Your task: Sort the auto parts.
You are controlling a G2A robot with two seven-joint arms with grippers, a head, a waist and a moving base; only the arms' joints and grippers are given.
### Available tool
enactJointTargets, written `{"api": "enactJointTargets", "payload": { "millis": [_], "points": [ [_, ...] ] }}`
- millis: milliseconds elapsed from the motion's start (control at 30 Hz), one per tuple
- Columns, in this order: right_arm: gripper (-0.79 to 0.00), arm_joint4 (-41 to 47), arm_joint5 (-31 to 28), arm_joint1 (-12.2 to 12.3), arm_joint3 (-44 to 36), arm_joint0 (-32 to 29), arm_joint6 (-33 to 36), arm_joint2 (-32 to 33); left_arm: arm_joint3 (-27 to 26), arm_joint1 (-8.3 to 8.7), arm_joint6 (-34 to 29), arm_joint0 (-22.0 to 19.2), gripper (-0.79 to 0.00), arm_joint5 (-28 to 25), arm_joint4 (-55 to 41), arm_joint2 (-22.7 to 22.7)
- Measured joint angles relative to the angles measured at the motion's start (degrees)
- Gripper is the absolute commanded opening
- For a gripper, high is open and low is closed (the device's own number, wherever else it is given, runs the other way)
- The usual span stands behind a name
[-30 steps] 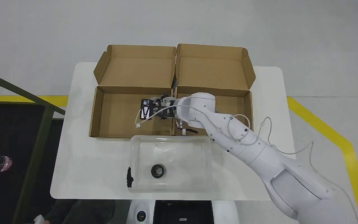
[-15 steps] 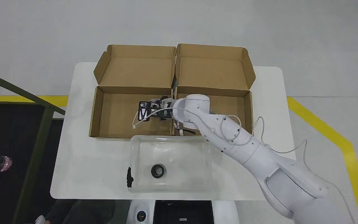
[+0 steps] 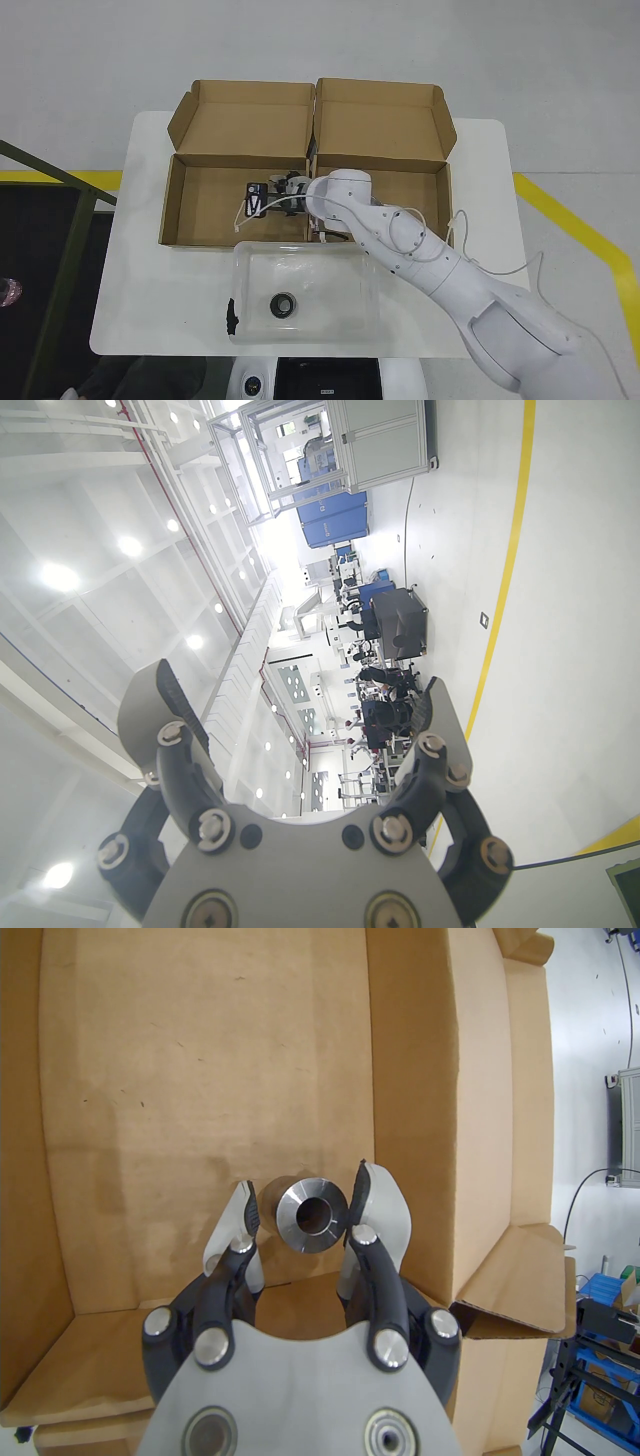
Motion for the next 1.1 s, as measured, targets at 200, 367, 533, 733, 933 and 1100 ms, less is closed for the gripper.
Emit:
{"api": "enactJointTargets", "payload": {
  "millis": [200,367,533,733,933,1100],
  "points": [
    [-0.413,1.34,-1.49,0.68,-4.46,-1.98,-1.50,2.68,0.00,0.00,0.00,0.00,0.000,0.00,0.00,0.00],
    [-0.409,-0.46,-3.66,1.92,-11.89,-4.60,-1.01,4.87,0.00,0.00,0.00,0.00,0.000,0.00,0.00,0.00],
    [-0.406,-1.03,-5.98,3.57,-21.22,-8.91,0.17,8.12,0.00,0.00,0.00,0.00,0.000,0.00,0.00,0.00],
    [-0.394,0.02,-9.17,5.26,-29.03,-14.30,0.13,11.85,0.00,0.00,0.00,0.00,0.000,0.00,0.00,0.00],
    [-0.391,0.88,-12.10,6.44,-33.20,-18.99,-0.28,13.65,0.00,0.00,0.00,0.00,0.000,0.00,0.00,0.00],
    [-0.369,2.34,-14.89,7.24,-36.14,-22.59,-1.74,14.31,0.00,0.00,0.00,0.00,0.000,0.00,0.00,0.00]
  ]
}}
